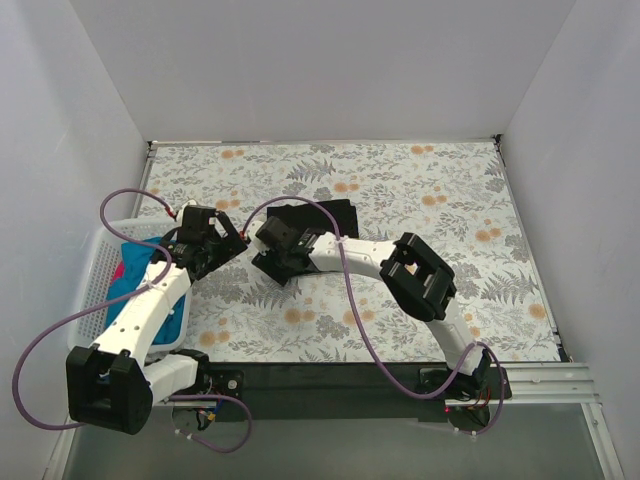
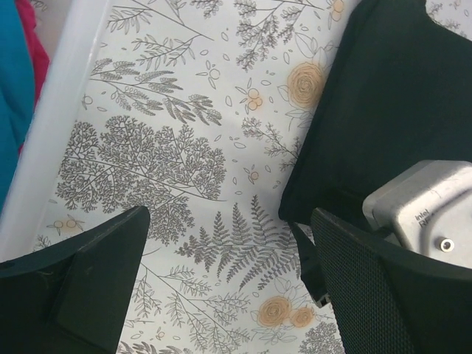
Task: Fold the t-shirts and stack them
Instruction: Neatly place the folded tshirt to the corner
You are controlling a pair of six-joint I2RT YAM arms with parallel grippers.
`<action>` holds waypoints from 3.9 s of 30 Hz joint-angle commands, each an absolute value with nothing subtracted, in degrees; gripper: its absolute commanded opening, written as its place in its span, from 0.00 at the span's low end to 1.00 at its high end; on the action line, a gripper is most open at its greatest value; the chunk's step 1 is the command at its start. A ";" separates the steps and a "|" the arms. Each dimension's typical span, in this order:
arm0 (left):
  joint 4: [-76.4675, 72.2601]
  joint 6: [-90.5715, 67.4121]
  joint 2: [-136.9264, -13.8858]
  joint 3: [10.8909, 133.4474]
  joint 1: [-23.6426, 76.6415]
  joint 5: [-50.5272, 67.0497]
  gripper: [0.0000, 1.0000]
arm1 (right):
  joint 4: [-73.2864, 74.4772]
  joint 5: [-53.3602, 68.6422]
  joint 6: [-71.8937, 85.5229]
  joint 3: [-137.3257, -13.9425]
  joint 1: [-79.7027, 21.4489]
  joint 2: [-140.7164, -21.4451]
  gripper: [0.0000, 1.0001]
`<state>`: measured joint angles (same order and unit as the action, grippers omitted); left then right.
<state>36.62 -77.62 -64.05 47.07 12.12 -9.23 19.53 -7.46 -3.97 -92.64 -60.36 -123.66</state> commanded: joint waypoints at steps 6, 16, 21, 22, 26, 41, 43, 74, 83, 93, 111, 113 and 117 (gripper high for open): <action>37.44 -79.19 -64.60 47.73 12.48 -10.11 0.90 | 18.20 -10.98 -6.33 -92.38 -60.65 -124.98 0.37; 31.38 -84.09 -71.27 48.16 12.48 3.94 0.88 | 6.80 1.99 -0.53 -78.15 -53.18 -111.63 0.01; 24.45 -89.11 -77.86 50.97 12.74 11.59 0.90 | 0.80 5.97 3.51 -71.46 -50.01 -106.53 0.01; 23.74 -90.08 -80.13 51.41 12.83 12.30 0.91 | 0.62 6.59 3.86 -71.11 -49.75 -106.26 0.01; 20.49 -95.00 -85.68 53.26 13.97 14.67 0.92 | -3.94 7.99 6.67 -68.65 -48.26 -105.29 0.01; 12.13 -103.44 -103.00 55.46 18.98 10.99 0.79 | -8.17 12.48 9.75 -65.48 -47.11 -104.68 0.01; 11.34 -103.45 -104.14 55.55 19.51 10.03 0.67 | -8.78 12.66 9.84 -65.13 -47.11 -104.41 0.01; 29.45 -33.24 -136.32 115.57 5.72 -40.76 0.00 | 19.33 2.20 10.18 -49.05 -47.02 -69.99 0.98; 17.50 -15.04 -138.60 116.71 2.55 -48.95 0.00 | 27.50 -2.19 15.73 -48.86 -47.02 -63.11 0.98; 2.29 -0.26 -141.94 117.60 -4.30 -53.17 0.00 | 31.11 -4.48 17.75 -52.82 -47.02 -64.51 0.98; 17.70 -31.32 -131.59 115.84 -4.75 -38.09 0.73 | 31.73 -10.36 17.41 -54.05 -47.02 -63.20 0.98; 21.61 -44.21 -125.71 114.62 -4.48 -24.22 0.73 | 32.16 -14.49 17.40 -54.75 -46.85 -62.14 0.98; 19.01 -57.54 -113.14 102.01 -4.40 -1.44 0.75 | 32.87 -22.12 17.40 -57.03 -46.49 -58.98 0.98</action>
<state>18.48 -39.97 -127.48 107.83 -4.75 -21.96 32.99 -13.63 17.67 -52.82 -46.87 -62.48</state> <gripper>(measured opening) 0.751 0.983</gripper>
